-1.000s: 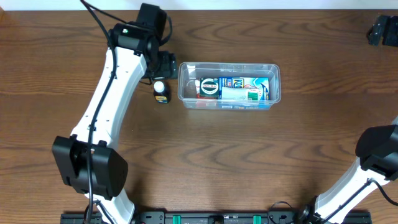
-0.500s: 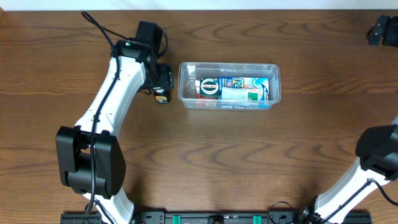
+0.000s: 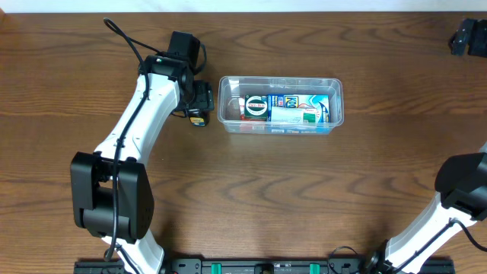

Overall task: Pack container
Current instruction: 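Move left gripper back to the dark bottle with white cap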

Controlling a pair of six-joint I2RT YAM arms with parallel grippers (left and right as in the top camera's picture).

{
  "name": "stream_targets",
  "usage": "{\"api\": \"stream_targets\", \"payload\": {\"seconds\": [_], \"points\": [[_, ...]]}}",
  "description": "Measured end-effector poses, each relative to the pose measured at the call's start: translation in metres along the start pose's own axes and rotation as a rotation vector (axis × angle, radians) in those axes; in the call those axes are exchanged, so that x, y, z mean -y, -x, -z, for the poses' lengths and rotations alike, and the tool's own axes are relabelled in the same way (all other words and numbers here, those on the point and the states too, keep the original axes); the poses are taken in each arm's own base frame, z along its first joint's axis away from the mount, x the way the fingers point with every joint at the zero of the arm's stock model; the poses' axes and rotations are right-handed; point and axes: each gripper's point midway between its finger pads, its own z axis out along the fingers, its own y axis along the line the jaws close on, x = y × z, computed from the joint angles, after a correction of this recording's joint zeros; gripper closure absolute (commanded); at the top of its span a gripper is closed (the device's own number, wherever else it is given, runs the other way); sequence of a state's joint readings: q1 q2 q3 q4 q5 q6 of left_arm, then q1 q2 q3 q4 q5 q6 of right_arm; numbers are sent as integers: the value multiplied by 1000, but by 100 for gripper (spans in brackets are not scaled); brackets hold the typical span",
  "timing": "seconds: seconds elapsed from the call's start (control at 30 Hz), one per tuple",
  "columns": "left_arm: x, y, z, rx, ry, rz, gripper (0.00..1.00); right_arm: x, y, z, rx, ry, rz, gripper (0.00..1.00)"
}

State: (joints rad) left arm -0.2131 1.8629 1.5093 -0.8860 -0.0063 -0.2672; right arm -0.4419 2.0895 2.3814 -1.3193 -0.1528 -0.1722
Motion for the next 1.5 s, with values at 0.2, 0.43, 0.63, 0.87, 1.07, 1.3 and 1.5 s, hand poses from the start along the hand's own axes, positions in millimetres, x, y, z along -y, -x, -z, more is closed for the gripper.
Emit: {"api": "stream_targets", "payload": {"seconds": [0.2,0.43,0.63,0.87,1.07,1.3,1.5], "points": [[5,0,0,-1,-27,-5,28,0,0,0,0,0,0,1],[9,-1,0,-9,-49,-5,33,0,0,0,0,0,0,1],[12,-5,0,-29,-71,-5,36,0,0,0,0,0,0,1],[-5,-20,3,-116,-69,38,36,0,0,0,0,0,0,1],[-16,-10,30,-124,-65,43,36,0,0,0,0,0,0,1],[-11,8,76,-77,-84,6,36,0,0,0,0,0,0,1],[-12,7,90,-87,-86,-12,36,0,0,0,0,0,0,1]]}}
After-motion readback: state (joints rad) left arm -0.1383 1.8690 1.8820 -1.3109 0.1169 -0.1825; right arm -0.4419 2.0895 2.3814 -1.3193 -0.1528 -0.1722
